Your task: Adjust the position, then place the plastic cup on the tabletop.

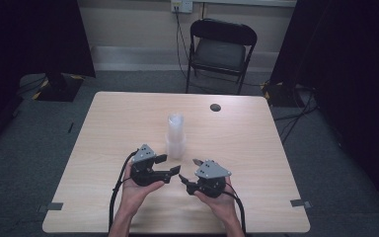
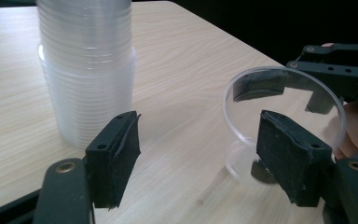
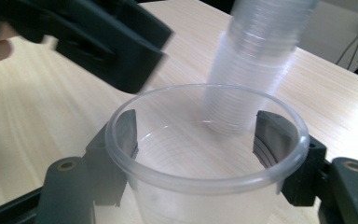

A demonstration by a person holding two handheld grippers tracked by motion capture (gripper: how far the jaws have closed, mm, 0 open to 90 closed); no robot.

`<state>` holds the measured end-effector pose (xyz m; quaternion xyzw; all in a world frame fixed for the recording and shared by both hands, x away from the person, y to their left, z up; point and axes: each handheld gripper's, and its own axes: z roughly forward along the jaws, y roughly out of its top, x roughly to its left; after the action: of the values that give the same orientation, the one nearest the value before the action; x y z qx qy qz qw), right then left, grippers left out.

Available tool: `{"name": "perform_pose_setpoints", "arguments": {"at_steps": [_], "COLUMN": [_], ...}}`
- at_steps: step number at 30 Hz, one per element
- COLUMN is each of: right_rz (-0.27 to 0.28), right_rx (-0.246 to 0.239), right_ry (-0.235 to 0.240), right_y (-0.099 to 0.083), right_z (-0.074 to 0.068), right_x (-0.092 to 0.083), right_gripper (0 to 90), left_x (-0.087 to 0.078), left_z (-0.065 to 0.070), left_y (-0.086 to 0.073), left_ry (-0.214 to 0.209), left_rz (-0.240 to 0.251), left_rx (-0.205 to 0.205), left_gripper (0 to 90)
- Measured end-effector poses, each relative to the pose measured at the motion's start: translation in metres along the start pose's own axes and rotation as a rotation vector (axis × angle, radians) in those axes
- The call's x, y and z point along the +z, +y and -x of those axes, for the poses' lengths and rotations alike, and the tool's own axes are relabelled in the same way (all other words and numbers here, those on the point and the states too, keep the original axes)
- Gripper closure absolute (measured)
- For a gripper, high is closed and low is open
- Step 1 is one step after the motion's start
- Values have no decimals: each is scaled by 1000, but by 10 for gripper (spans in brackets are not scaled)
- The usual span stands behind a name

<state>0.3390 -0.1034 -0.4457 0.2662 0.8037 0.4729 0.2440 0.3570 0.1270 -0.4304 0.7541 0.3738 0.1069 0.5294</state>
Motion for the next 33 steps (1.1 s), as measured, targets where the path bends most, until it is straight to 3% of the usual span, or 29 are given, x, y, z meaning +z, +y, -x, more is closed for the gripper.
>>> {"name": "perform_pose_setpoints", "arguments": {"at_steps": [3,11,20,26,33], "right_rz": [11,32,41,53,68], "right_rx": [46,105,180,215,244], "right_ry": [-10,-29,-50,-55,-92], "right_y": [-2,-4,-4,-4,-2], "right_z": [8,18,35,46,63], "right_x": [-1,-3,-2,-2,-1], "right_gripper": [305,305,303,302,301], "left_x": [-4,-7,-9,-10,-13], "left_z": [-2,-6,-9,-7,-10], "left_y": [-1,-6,-12,-16,-20], "left_ry": [16,37,80,71,129], "left_rz": [20,20,11,29,56], "left_rx": [-1,-6,31,22,38], "left_gripper": [299,293,287,283,275]}}
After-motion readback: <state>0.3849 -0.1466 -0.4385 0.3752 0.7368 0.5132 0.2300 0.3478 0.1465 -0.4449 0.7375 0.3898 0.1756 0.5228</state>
